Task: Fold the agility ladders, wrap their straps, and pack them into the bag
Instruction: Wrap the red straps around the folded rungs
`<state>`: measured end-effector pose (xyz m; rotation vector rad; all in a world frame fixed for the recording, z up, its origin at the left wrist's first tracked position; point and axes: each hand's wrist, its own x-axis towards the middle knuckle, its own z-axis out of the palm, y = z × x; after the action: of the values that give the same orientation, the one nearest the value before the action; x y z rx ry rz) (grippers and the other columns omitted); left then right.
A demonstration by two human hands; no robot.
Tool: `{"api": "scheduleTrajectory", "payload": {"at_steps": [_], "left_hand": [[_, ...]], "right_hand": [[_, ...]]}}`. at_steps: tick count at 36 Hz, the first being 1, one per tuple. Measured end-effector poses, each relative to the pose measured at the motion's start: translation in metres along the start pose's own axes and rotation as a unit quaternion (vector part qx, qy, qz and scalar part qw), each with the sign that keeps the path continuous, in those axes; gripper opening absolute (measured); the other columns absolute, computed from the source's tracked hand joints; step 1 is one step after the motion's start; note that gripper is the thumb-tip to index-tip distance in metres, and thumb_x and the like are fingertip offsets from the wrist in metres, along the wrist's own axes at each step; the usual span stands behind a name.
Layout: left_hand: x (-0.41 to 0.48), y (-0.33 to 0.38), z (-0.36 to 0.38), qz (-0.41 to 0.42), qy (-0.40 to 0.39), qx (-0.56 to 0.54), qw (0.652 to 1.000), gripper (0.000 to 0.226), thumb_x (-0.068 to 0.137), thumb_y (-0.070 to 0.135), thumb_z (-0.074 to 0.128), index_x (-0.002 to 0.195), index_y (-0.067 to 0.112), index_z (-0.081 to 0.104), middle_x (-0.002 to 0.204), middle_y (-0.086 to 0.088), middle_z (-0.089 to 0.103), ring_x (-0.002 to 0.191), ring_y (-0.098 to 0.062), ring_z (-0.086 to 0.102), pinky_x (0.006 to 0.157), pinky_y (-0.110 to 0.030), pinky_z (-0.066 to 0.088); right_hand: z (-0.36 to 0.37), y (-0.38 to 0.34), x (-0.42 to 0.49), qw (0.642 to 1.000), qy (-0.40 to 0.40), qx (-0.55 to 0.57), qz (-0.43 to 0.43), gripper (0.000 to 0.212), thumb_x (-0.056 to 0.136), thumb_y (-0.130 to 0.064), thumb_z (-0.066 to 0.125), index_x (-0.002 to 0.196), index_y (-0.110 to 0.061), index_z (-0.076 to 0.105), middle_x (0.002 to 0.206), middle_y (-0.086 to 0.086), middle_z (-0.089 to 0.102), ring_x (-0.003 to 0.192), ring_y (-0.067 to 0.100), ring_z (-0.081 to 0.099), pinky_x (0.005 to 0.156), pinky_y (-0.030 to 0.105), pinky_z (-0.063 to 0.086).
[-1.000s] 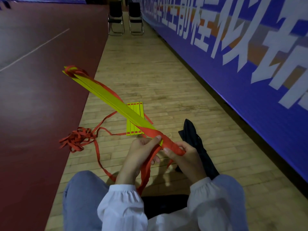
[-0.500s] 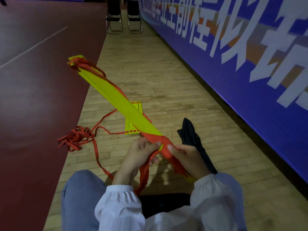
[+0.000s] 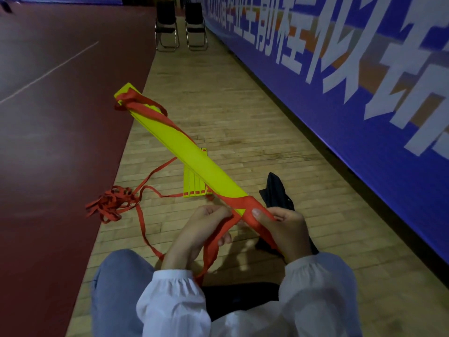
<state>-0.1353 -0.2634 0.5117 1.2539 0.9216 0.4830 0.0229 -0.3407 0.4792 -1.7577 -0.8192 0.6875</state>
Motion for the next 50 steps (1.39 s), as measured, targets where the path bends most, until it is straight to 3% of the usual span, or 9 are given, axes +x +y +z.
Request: {"api": "scheduleTrajectory", "payload": {"at_steps": [4, 11, 18, 23, 27, 31, 40, 44, 50], "left_hand": [[0.004, -0.002, 0.001, -0.009, 0.050, -0.040, 0.998, 0.023, 0.091, 0.001, 0.045, 0.091, -0.005, 0.067, 0.055, -0.020, 0.057, 0.037, -0.019, 0.044, 0.037, -0.019, 0.033], [0.010, 0.000, 0.007, 0.013, 0.118, -0.061, 0.991, 0.031, 0.093, 0.023, 0.057, 0.106, -0.006, 0.056, 0.084, -0.034, 0.065, 0.031, -0.016, 0.045, 0.032, -0.017, 0.031], [0.012, -0.004, 0.003, 0.026, 0.213, -0.033, 0.976, 0.038, 0.086, 0.042, 0.067, 0.090, 0.006, 0.055, 0.060, -0.011, 0.060, 0.031, -0.018, 0.047, 0.033, -0.019, 0.032], [0.014, -0.013, 0.002, 0.034, 0.249, -0.003, 0.968, 0.031, 0.088, 0.035, 0.066, 0.086, 0.007, 0.053, 0.063, -0.016, 0.063, 0.031, -0.021, 0.048, 0.033, -0.021, 0.033], [0.014, -0.017, 0.002, 0.031, 0.242, 0.009, 0.970, 0.027, 0.088, 0.029, 0.064, 0.088, 0.004, 0.056, 0.064, -0.016, 0.065, 0.031, -0.021, 0.049, 0.033, -0.022, 0.033], [0.011, -0.015, 0.005, 0.037, 0.220, 0.031, 0.974, 0.021, 0.088, 0.026, 0.063, 0.086, 0.008, 0.053, 0.062, -0.013, 0.064, 0.032, -0.021, 0.048, 0.033, -0.022, 0.033], [0.002, -0.006, 0.000, 0.047, 0.158, 0.049, 0.985, 0.033, 0.089, 0.032, 0.066, 0.101, 0.004, 0.054, 0.066, -0.007, 0.065, 0.034, -0.021, 0.050, 0.034, -0.023, 0.034], [-0.001, -0.001, -0.001, 0.005, 0.132, 0.021, 0.991, 0.040, 0.090, 0.032, 0.065, 0.112, 0.001, 0.052, 0.072, -0.008, 0.067, 0.035, -0.020, 0.054, 0.032, -0.020, 0.038], [-0.002, -0.002, -0.003, -0.056, 0.082, -0.006, 0.995, 0.051, 0.088, 0.049, 0.061, 0.111, 0.004, 0.059, 0.087, -0.015, 0.075, 0.047, -0.021, 0.063, 0.039, -0.022, 0.048]], "right_hand": [[0.004, 0.000, 0.000, 1.000, 0.020, -0.005, 0.006, 0.018, 0.075, -0.038, 0.079, 0.081, -0.021, 0.077, 0.072, -0.006, 0.073, 0.070, 0.010, 0.069, 0.061, 0.028, 0.050], [0.017, -0.004, -0.004, 0.993, 0.065, -0.091, -0.032, 0.017, 0.075, -0.045, 0.077, 0.079, -0.029, 0.075, 0.066, -0.013, 0.068, 0.067, 0.006, 0.065, 0.066, 0.030, 0.052], [0.032, -0.004, -0.012, 0.991, 0.041, -0.121, -0.028, 0.018, 0.072, -0.046, 0.077, 0.074, -0.031, 0.069, 0.066, -0.014, 0.066, 0.068, 0.005, 0.062, 0.060, 0.024, 0.044], [0.035, 0.005, -0.009, 0.990, -0.003, -0.135, -0.041, 0.022, 0.072, -0.045, 0.078, 0.069, -0.030, 0.062, 0.068, -0.012, 0.066, 0.068, 0.005, 0.062, 0.064, 0.027, 0.047], [0.028, 0.008, -0.003, 0.985, -0.095, -0.136, -0.038, 0.034, 0.075, -0.067, 0.058, 0.072, -0.033, 0.059, 0.073, -0.012, 0.064, 0.075, 0.011, 0.063, 0.072, 0.034, 0.052], [0.020, 0.004, -0.003, 0.970, -0.164, -0.177, -0.014, 0.072, 0.076, -0.076, 0.025, 0.080, -0.019, 0.068, 0.072, 0.001, 0.067, 0.074, 0.020, 0.065, 0.076, 0.035, 0.050], [0.013, 0.001, -0.008, 0.974, -0.222, -0.034, 0.034, 0.067, 0.081, -0.068, 0.040, 0.079, -0.010, 0.073, 0.068, 0.000, 0.072, 0.061, 0.007, 0.065, 0.062, 0.018, 0.048], [0.017, 0.006, -0.007, 0.982, -0.184, -0.037, 0.027, 0.062, 0.087, -0.064, 0.046, 0.075, -0.010, 0.074, 0.063, 0.001, 0.071, 0.059, 0.010, 0.065, 0.064, 0.026, 0.048], [0.021, 0.011, -0.005, 0.988, -0.151, -0.027, 0.000, 0.068, 0.067, -0.082, 0.044, 0.065, -0.022, 0.074, 0.068, 0.002, 0.072, 0.068, 0.018, 0.069, 0.072, 0.035, 0.052]]}}
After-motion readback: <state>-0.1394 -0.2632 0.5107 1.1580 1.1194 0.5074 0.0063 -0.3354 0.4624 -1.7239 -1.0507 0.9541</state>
